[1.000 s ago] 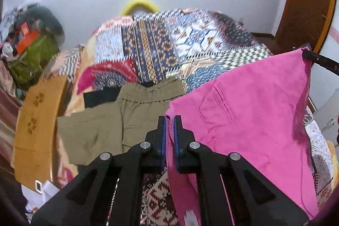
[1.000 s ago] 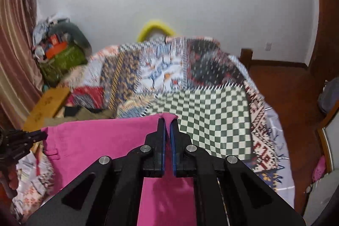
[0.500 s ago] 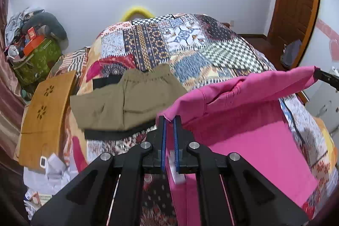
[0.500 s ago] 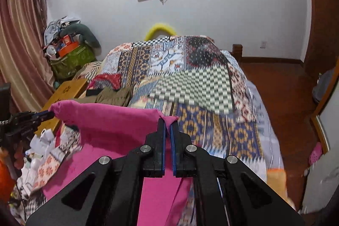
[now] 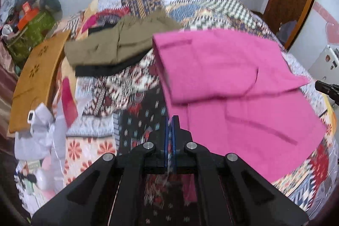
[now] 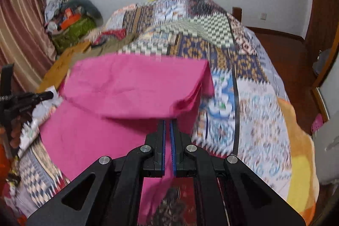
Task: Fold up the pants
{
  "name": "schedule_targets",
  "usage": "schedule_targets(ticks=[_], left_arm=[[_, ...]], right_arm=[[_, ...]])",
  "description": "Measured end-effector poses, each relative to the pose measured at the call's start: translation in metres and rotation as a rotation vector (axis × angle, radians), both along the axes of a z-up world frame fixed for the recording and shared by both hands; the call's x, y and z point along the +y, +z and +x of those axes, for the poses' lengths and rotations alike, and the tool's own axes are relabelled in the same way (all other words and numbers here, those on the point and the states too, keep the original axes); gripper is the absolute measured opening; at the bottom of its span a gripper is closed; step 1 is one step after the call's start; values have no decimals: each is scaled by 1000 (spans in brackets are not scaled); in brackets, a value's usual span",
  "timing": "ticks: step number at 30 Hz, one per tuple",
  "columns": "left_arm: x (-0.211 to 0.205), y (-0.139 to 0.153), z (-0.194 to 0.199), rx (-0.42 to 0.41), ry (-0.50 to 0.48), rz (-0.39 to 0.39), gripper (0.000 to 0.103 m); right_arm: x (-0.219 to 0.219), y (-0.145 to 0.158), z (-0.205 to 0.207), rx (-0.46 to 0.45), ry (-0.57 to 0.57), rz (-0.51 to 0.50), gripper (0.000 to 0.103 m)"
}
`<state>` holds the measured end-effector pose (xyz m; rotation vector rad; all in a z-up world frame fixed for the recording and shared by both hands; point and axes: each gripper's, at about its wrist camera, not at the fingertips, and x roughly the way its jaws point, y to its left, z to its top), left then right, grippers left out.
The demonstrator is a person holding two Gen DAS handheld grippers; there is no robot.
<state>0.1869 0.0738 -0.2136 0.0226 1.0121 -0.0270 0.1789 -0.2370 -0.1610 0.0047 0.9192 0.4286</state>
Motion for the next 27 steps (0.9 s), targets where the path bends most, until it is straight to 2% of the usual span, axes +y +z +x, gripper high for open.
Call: schedule_targets(ticks=[5, 7, 9, 11, 12, 13, 14, 16, 18, 24, 27], left_arm=[[3, 3, -14, -21, 12, 36, 3], [1, 11, -15, -40, 9, 48, 9], [-1, 19, -13, -59, -1, 53, 22], [-7, 28, -9, -82, -17, 61, 53], [-13, 32, -7, -100, -27, 77, 61], [-16, 34, -4, -108, -31, 90, 76], [-20, 35, -2, -114, -35, 104, 85], [-30, 37, 5, -118, -56, 122, 87], [-42, 33, 14, -99, -93, 142, 88], [-72, 8, 34, -57, -200, 284, 91], [-82, -5, 43, -27, -245, 309, 91]], right_arm=[[-3, -16, -19, 45, -16, -33, 4], [-4, -13, -24, 43, -25, -38, 5], [-5, -6, -26, 30, -31, -40, 10], [-2, 2, -31, 2, -25, -36, 21], [-1, 7, -31, -15, -21, -33, 32], [1, 11, -33, -32, -17, -30, 43], [4, 13, -33, -44, -13, -29, 47], [11, 19, -32, -67, -1, -34, 68], [18, 24, -29, -78, 7, -40, 77], [36, 18, -14, -54, 60, -28, 78], [46, 9, -8, -34, 95, -51, 78]])
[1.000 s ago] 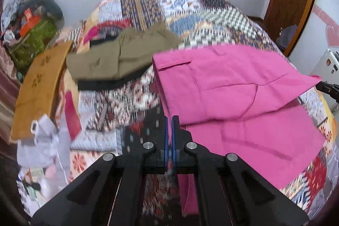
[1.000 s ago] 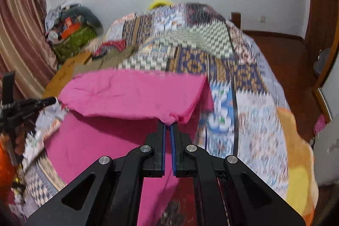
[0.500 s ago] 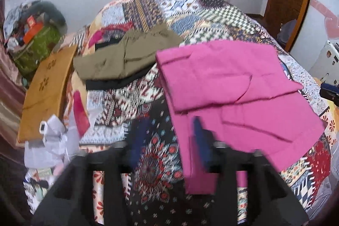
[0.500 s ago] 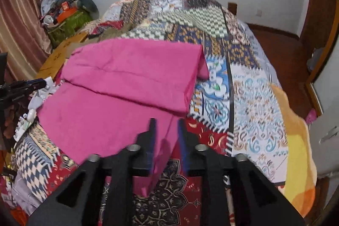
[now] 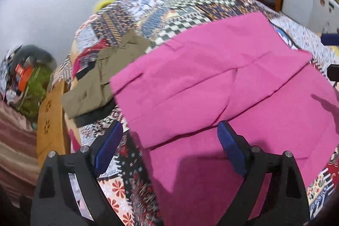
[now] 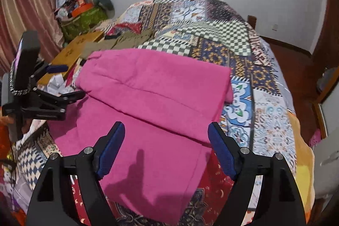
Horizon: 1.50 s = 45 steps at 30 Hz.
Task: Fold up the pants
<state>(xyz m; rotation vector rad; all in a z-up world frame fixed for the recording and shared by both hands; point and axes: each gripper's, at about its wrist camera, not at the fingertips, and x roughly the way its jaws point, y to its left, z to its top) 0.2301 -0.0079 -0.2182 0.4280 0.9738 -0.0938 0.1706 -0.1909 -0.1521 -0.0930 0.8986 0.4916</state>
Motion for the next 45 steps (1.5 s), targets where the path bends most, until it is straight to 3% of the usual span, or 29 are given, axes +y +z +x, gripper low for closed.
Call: schedule_targets(ticks=[5, 14, 17, 20, 22, 24, 27, 28, 30, 32, 33, 38, 41, 42, 43, 45], left_arm=[[-13, 0, 7, -36, -66, 64, 92], [1, 14, 35, -24, -12, -39, 92], [7, 20, 36, -14, -1, -107, 92], [5, 21, 32, 10, -11, -158, 92], [-1, 15, 29, 29, -24, -151, 92], [-9, 7, 27, 34, -37, -103, 92], [-14, -1, 27, 15, -32, -51, 90], [-15, -1, 27, 1, -32, -51, 83], [-16, 1, 29, -24, -26, -32, 61], [-17, 3, 34, -28, -10, -10, 26], [-16, 5, 37, -20, -3, -25, 22], [-11, 20, 42, -30, 12, -86, 16], [-9, 30, 44, -35, 19, -121, 15], [-9, 32, 44, -38, 20, -129, 14], [-9, 35, 44, -41, 19, -135, 14], [-9, 37, 44, -46, 13, -138, 13]], right_arm=[[20, -18, 8, 27, 70, -46, 78], [58, -37, 30, 32, 171, -115, 73], [67, -38, 40, 30, 190, -125, 54], [73, -37, 50, 32, 197, -129, 28], [74, -35, 55, 26, 193, -112, 13], [74, -29, 58, 6, 182, -94, 10], [72, -18, 57, -26, 171, -74, 8], [71, -14, 57, -32, 168, -65, 8], [69, -8, 57, -45, 168, -56, 8], [68, -5, 57, -49, 169, -53, 8], [67, -3, 55, -44, 174, -41, 8], [64, -5, 54, 17, 184, -19, 9], [67, -12, 54, 47, 181, -31, 30], [69, -13, 54, 42, 179, -39, 42], [70, -15, 53, 32, 179, -46, 47], [76, -18, 53, 5, 183, -77, 47]])
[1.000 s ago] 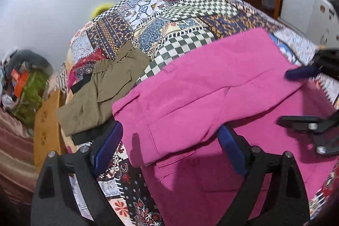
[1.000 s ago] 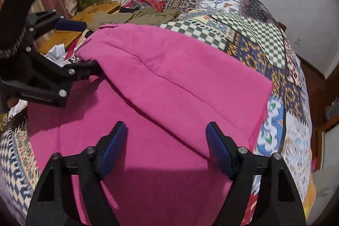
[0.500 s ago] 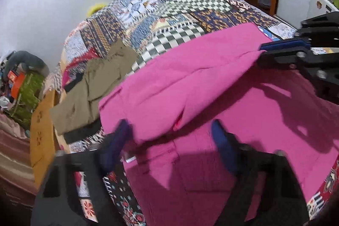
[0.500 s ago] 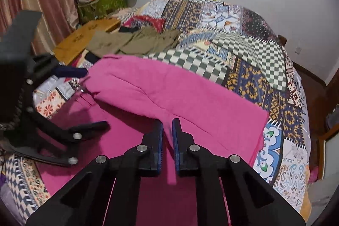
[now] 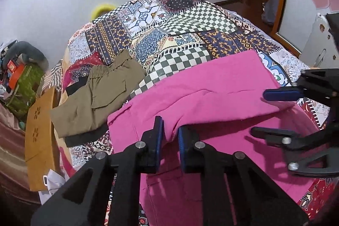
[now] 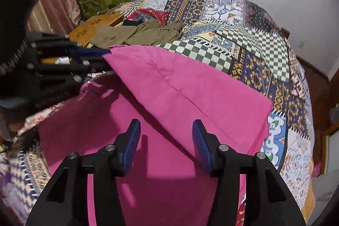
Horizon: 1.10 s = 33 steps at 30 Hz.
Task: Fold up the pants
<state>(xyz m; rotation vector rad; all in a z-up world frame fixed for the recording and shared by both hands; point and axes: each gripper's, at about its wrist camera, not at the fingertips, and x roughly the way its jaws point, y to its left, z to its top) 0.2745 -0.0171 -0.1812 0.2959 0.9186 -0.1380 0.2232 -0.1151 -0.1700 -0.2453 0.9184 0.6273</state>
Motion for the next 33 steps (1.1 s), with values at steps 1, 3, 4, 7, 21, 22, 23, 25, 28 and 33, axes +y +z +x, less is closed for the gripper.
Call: schedule_targets(ticks=[1, 3, 4, 7, 21, 22, 23, 25, 28, 33], left_arm=[[0, 0, 0, 3, -3, -3, 13], [0, 0, 1, 5, -3, -5, 12], [0, 0, 1, 6, -2, -6, 12], [2, 0, -1, 7, -7, -13, 12], [2, 17, -69, -15, -47, -67, 11], [0, 17, -77, -2, -61, -58, 11], [-3, 16, -83, 3, -70, -45, 11], [-9, 16, -93, 0, -86, -21, 11], [-14, 15, -108, -4, -97, -5, 11], [-16, 15, -125, -1, -102, -9, 11]], right_arm=[[4, -2, 2, -19, -2, -28, 47], [7, -6, 6, -57, -21, -67, 47], [6, -8, 10, -76, -43, -79, 46], [-3, -9, 24, -56, -96, -39, 7], [-27, 39, -28, -104, -50, 116, 5], [-28, 41, -36, -110, -44, 122, 5], [-30, 42, -42, -107, -43, 127, 5], [-32, 41, -51, -98, -40, 134, 5], [-35, 39, -65, -106, -39, 123, 5], [-39, 30, -85, -95, -53, 105, 5]])
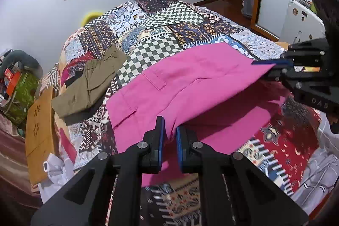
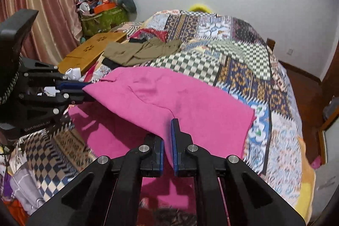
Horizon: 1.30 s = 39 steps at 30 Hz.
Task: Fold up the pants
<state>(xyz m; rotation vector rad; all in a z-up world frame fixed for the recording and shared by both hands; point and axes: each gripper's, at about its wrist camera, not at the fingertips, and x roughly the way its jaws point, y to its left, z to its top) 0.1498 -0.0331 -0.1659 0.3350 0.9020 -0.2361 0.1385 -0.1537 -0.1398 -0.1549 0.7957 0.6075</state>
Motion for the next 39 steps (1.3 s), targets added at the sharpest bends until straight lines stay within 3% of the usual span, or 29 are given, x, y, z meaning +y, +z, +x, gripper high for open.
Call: schedule_targets(ticks=[9, 14, 17, 19, 21, 24, 28, 32, 35, 39], left_arm=[[5, -19, -21, 54, 3, -17, 12], [17, -20, -31, 64, 32, -48, 18], [29, -10, -40, 30, 77, -61, 18], [38, -4, -44, 11, 104, -76, 18], [48, 2, -43, 0, 131, -94, 19], [67, 9, -37, -7, 195, -119, 22], [85, 10, -21, 16, 258, -176, 40], [93, -2, -6, 74, 285, -266, 62], [92, -17, 2, 125, 300, -291, 65], [84, -45, 7, 186, 318, -254, 65]], right_arm=[[9, -18, -23, 23, 39, -77, 6], [5, -19, -27, 54, 34, -78, 9], [-2, -18, -31, 83, 24, -56, 19], [-11, -14, -36, 66, 0, -44, 35], [-17, -11, -40, 38, -31, -44, 41], [-30, -10, -41, 43, -76, -28, 41], [-46, -4, -40, 53, -135, 9, 42], [-52, 1, -35, 53, -174, 56, 53], [-50, -4, -30, 69, -189, 67, 53], [-48, -25, -27, 135, -206, 72, 53]])
